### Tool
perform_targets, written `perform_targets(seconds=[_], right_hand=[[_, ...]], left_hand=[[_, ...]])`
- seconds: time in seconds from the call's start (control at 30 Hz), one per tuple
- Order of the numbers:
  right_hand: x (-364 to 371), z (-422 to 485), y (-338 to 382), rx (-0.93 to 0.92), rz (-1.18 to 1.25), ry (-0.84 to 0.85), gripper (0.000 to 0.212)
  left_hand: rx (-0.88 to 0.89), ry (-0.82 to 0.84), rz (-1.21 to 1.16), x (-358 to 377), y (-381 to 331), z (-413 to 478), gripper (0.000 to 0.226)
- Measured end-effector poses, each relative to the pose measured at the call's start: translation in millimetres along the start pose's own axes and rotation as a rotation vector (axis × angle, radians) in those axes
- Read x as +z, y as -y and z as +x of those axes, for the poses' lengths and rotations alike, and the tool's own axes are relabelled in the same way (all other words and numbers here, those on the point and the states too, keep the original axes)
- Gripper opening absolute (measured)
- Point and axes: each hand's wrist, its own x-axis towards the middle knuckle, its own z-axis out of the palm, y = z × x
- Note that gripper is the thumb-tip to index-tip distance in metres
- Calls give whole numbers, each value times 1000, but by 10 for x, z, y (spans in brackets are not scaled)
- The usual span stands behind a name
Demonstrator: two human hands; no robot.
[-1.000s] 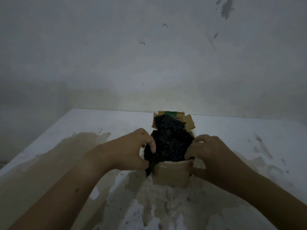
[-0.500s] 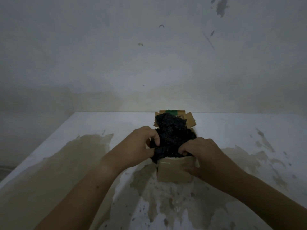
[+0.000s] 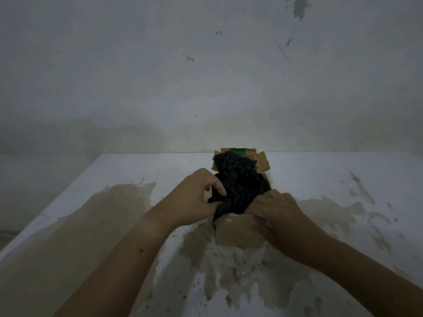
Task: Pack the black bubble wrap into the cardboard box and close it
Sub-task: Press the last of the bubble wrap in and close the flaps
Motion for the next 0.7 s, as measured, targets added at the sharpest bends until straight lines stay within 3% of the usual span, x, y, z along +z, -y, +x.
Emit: perform_targets(seconds=[0.17, 0.27, 0.4, 0.5, 0.6, 0.7], right_hand=[[-2, 11, 41, 18, 21, -11, 18], [-17, 26, 16, 73, 58, 25, 37], [31, 41, 93, 11, -17, -2, 58], [56, 94, 90, -9, -93, 11, 53], [53, 134, 89, -37, -113, 0, 39], [74, 155, 108, -50, -105, 8, 27]], left_hand=[[-341, 58, -138, 141, -31, 144, 24], [-318, 34, -92, 235, -47, 160, 30], [-241, 6, -100, 212, 4, 85, 19], [-259, 74, -144, 108, 28, 67, 10], [-340, 251, -293, -58, 76, 11, 21], [-317, 337, -287, -95, 101, -41, 38]])
